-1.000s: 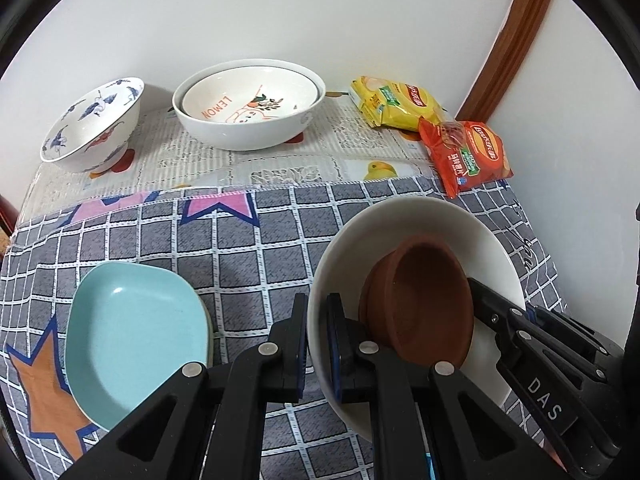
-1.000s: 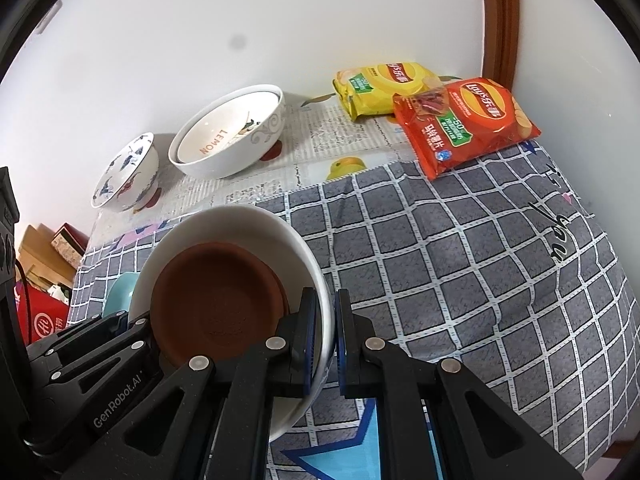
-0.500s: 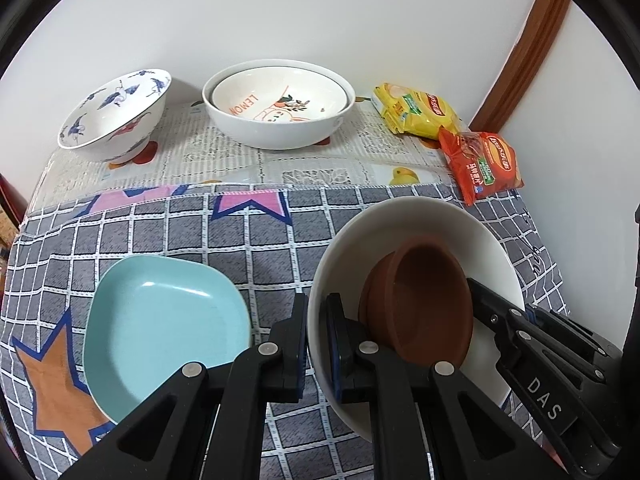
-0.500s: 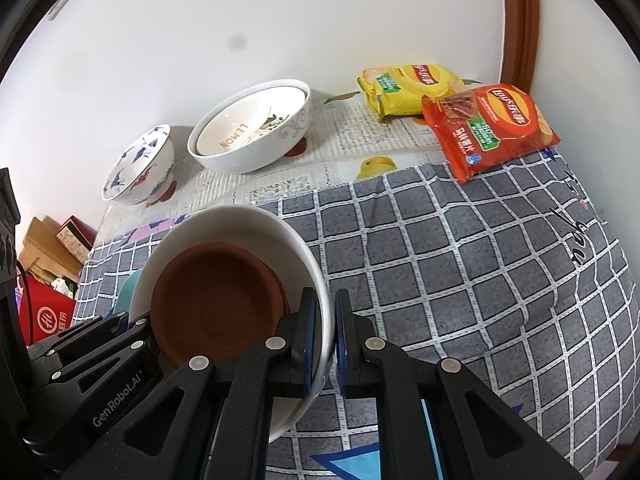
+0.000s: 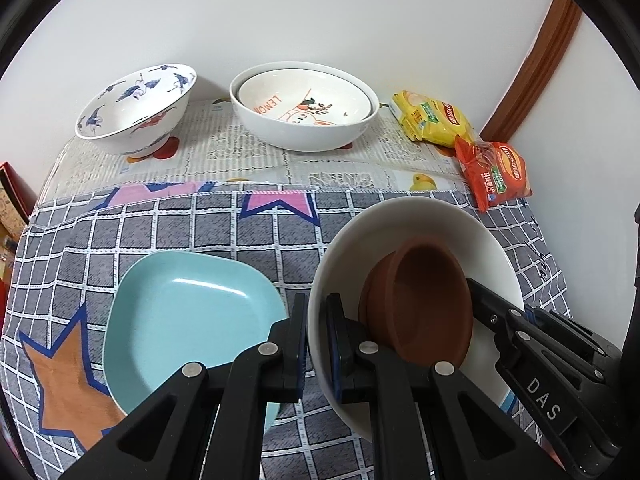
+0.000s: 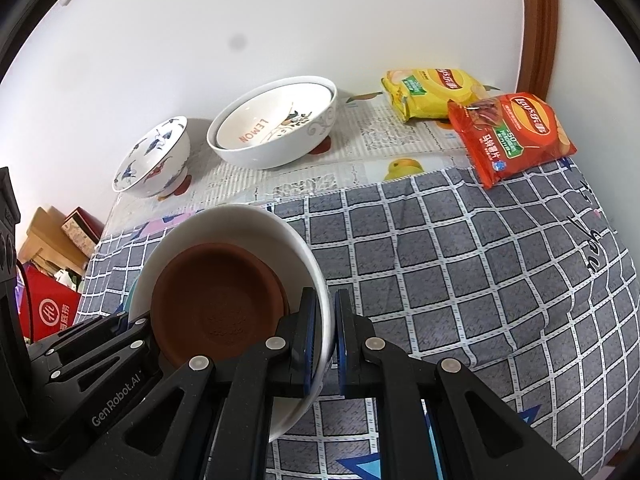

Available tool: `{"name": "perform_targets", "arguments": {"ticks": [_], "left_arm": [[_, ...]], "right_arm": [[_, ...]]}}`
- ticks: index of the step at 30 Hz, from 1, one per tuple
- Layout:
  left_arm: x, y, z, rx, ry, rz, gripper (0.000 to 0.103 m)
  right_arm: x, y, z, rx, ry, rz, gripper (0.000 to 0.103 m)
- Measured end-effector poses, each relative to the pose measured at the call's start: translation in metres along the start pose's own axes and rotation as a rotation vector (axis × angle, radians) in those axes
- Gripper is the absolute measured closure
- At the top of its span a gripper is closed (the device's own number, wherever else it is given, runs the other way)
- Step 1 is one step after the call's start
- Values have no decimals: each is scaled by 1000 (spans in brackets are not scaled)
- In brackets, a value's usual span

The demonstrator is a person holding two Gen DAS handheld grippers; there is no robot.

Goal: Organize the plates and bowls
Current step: 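Carry the white bowl with nested brown bowls toward the teal plate with the right gripper, then lower the white bowl onto the teal plate with the right gripper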

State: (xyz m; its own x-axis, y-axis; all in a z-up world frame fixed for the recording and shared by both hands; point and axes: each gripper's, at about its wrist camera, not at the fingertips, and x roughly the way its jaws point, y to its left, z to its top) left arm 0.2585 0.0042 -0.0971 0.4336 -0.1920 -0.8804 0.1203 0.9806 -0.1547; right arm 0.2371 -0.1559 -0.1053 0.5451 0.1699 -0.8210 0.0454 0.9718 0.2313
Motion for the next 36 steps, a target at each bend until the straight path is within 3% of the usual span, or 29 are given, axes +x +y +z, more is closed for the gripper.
{"name": "perform_targets", "arguments": {"ticks": [36], "left_arm": [[-13, 97, -12, -136, -12, 42, 94]], "right_arm": [[28, 92, -3, -132, 23, 39, 94]]}}
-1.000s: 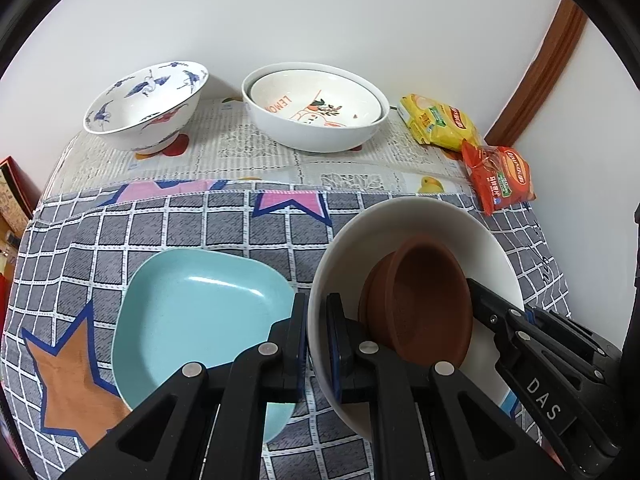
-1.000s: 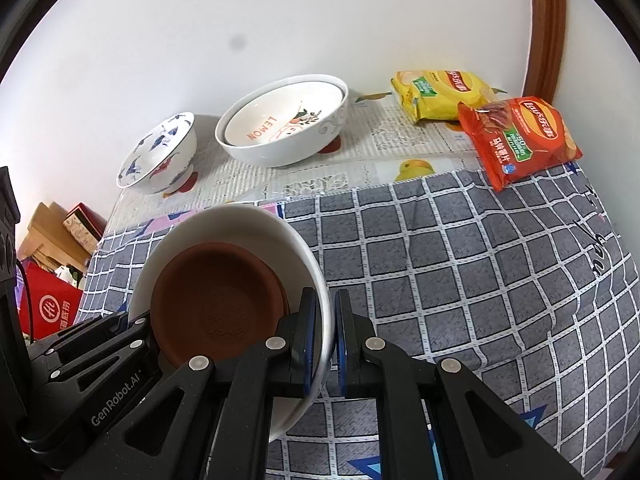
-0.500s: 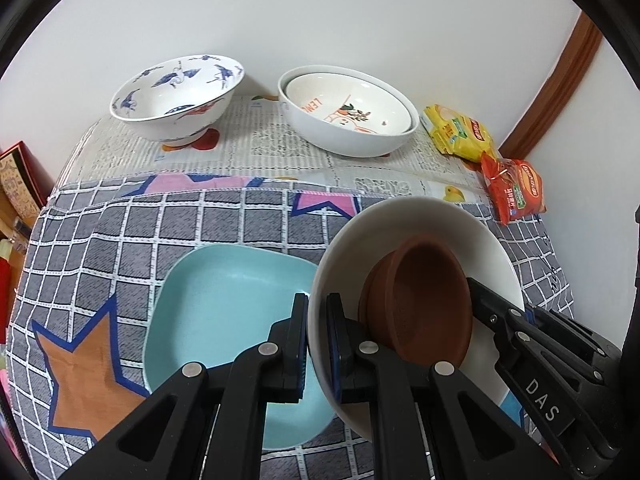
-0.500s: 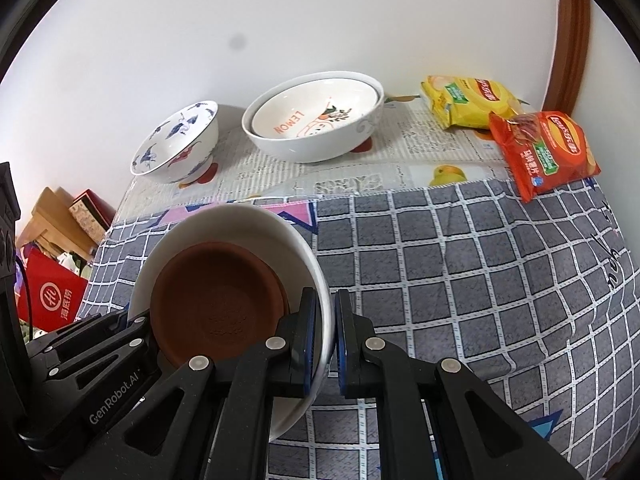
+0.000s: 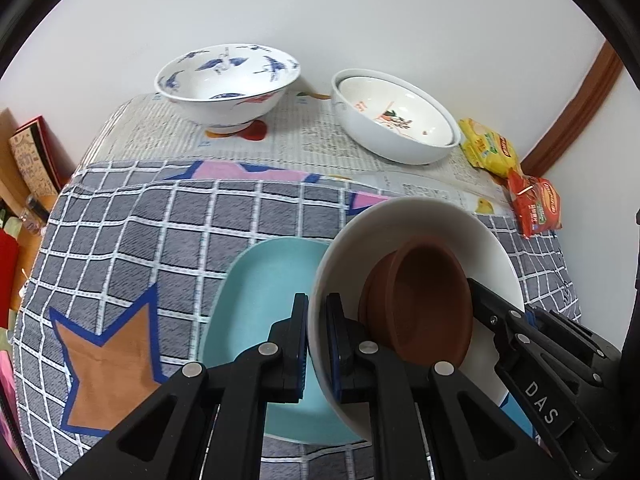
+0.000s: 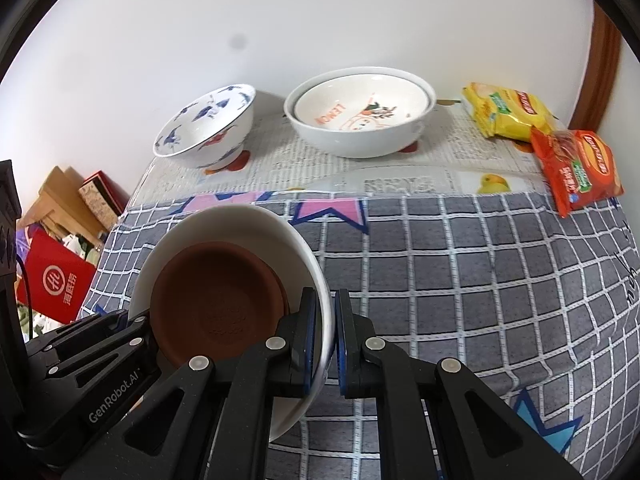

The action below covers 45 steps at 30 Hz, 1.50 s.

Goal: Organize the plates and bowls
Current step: 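Lower the white bowl onto the teal plate with the right gripper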

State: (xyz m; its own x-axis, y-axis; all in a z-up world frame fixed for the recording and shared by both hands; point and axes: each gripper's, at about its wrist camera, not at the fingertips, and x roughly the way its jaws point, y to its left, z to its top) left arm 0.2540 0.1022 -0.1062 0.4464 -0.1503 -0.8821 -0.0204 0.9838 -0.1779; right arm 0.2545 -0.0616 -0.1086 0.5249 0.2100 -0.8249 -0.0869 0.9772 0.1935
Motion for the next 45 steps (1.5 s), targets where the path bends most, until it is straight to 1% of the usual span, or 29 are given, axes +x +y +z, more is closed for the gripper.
{"name": "perform_targets", "arguments": {"ticks": [12, 25, 35, 45], "left_arm": [[9, 34, -4, -48, 18, 13, 94], [33, 43, -10, -62, 53, 15, 94], [34, 41, -9, -44, 32, 28, 94], [34, 42, -10, -40, 27, 18, 94]], "right_arm": [[23, 29, -6, -30, 36, 22, 94], [50, 30, -13, -30, 90, 23, 94], [53, 28, -14, -27, 74, 37, 93], [51, 30, -17, -51, 47, 39, 92]]}}
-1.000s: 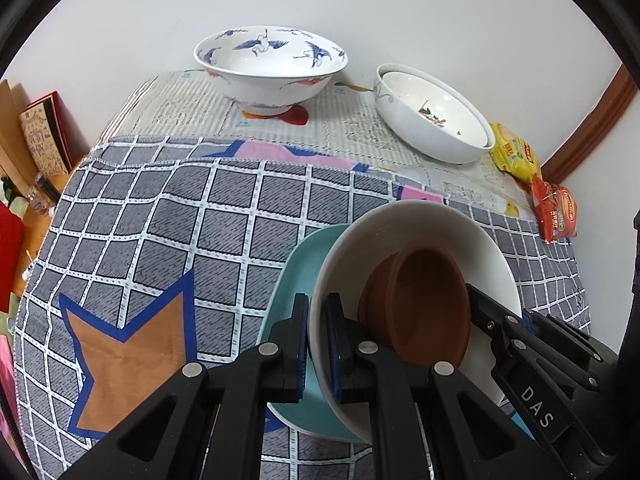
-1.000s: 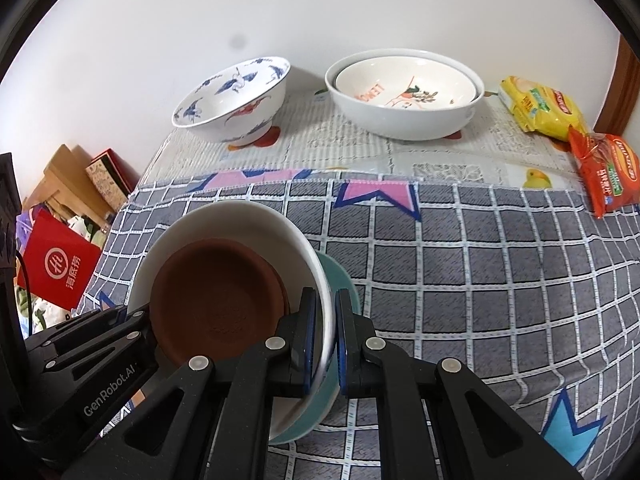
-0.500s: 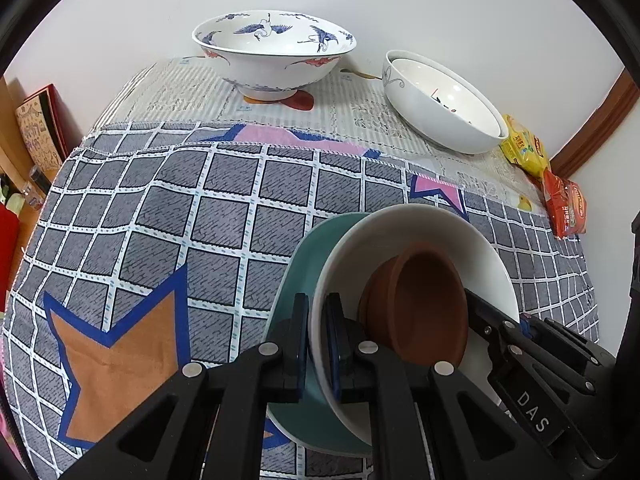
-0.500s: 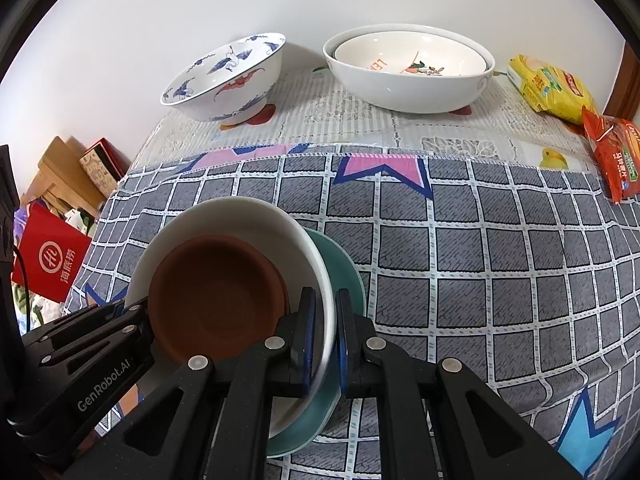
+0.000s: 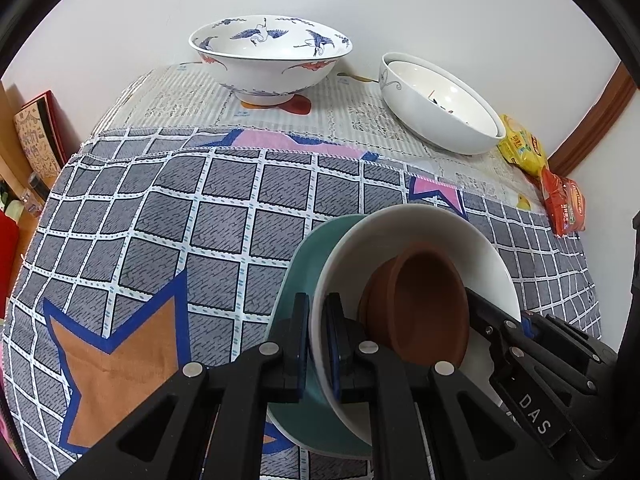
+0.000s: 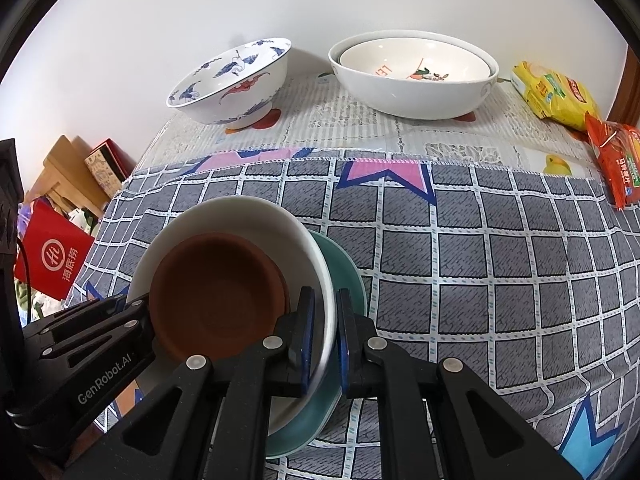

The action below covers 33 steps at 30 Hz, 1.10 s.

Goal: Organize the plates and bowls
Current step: 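Lower the white bowl onto the teal plate with the right gripper, then open the right gripper and release the white bowl rim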

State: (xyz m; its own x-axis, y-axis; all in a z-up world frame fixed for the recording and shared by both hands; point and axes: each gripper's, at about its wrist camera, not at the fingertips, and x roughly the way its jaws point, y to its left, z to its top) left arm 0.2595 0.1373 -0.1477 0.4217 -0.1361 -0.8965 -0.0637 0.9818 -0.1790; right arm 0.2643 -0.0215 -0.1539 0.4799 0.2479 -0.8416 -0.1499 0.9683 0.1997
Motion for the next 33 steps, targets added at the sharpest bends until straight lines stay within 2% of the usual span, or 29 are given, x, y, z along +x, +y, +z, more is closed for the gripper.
{"name": "perform_targets", "arguments": {"ticks": [16, 26, 28, 31, 33], "left_arm": [[-21, 0, -7, 13, -23, 7, 88], [-50, -6, -25, 31, -47, 23, 85], [-59, -10, -31, 39, -56, 27, 84], [-75, -21, -41, 64, -79, 17, 75], [-86, -29, -49, 82, -98, 17, 74]], "right_arm": [[-15, 5, -6, -35, -21, -15, 87], [-45, 8, -22, -45, -49, 0, 84], [-57, 9, -27, -49, -65, 0, 79], [-78, 8, -38, -49, -96, 0, 71], [-94, 4, -47, -32, -110, 12, 69]]}}
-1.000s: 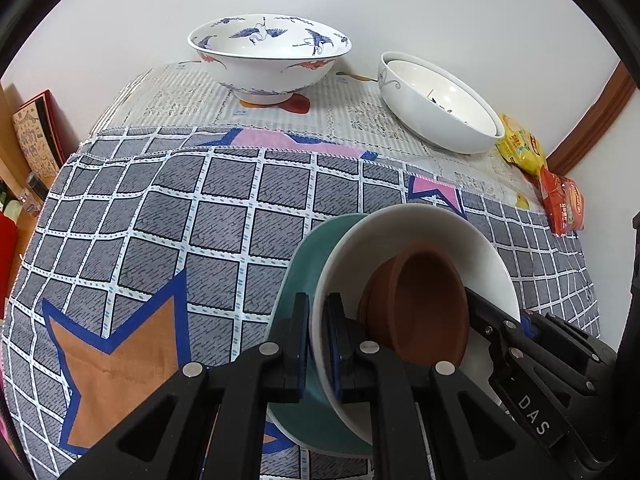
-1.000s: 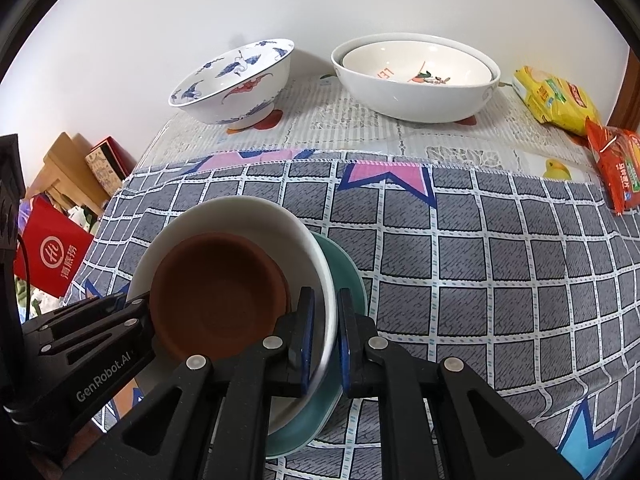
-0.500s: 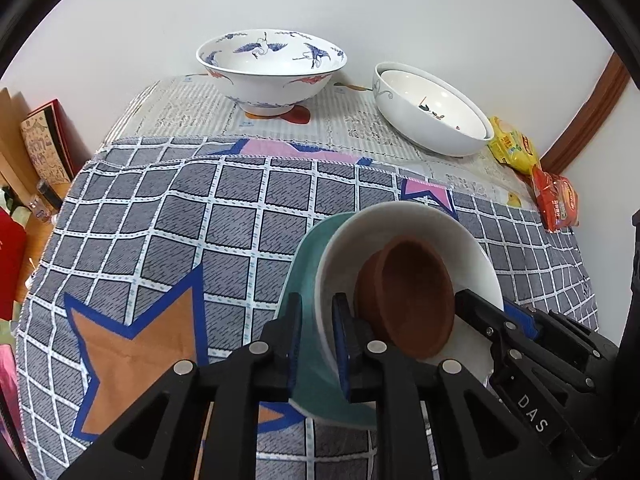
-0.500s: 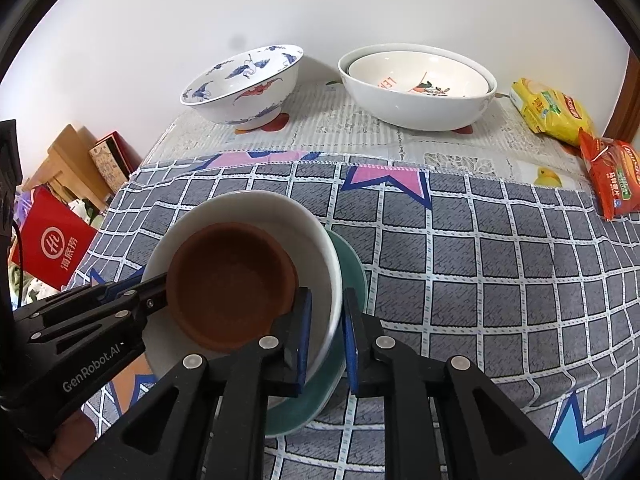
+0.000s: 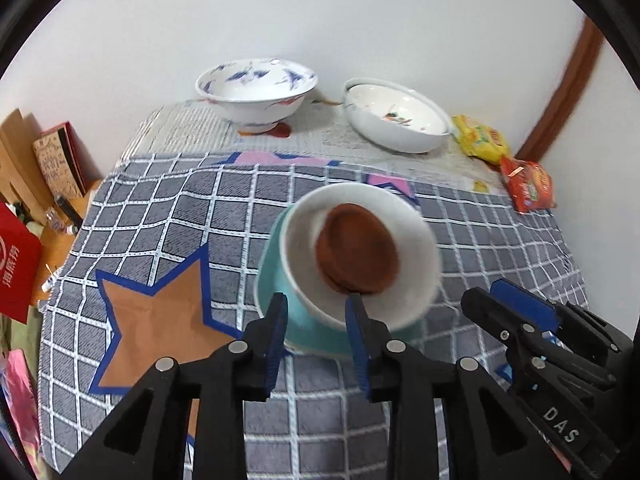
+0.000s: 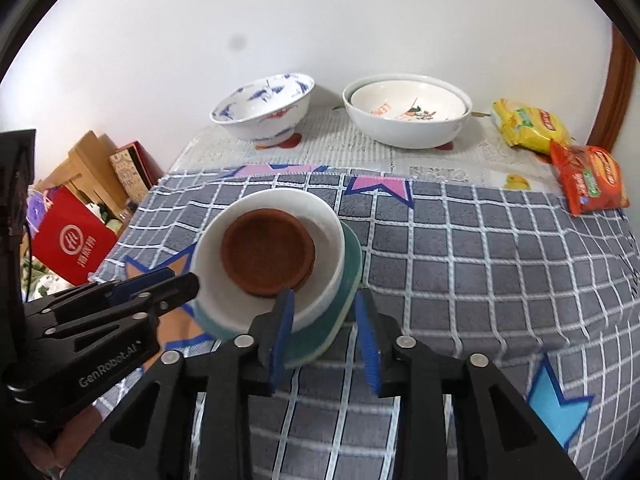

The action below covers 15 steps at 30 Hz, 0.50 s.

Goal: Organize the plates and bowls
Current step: 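Open the right gripper and release the white bowl rim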

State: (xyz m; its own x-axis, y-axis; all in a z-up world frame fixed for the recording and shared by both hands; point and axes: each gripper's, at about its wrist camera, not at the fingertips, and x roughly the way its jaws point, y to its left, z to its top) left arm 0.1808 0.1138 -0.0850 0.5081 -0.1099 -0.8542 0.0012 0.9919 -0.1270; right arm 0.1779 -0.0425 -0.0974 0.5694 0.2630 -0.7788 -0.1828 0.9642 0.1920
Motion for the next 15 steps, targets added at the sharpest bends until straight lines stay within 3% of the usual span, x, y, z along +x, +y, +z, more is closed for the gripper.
{"name": "perform_targets", "arguments": {"ticks": [6, 15], "left_arm": [[-37, -30, -18, 48, -72, 10, 61], [-87, -64, -51, 73, -171, 20, 47]], "right_arm": [[-50, -14, -22, 23, -70, -94, 58], [-118, -34, -61, 36, -110, -214, 57]]}}
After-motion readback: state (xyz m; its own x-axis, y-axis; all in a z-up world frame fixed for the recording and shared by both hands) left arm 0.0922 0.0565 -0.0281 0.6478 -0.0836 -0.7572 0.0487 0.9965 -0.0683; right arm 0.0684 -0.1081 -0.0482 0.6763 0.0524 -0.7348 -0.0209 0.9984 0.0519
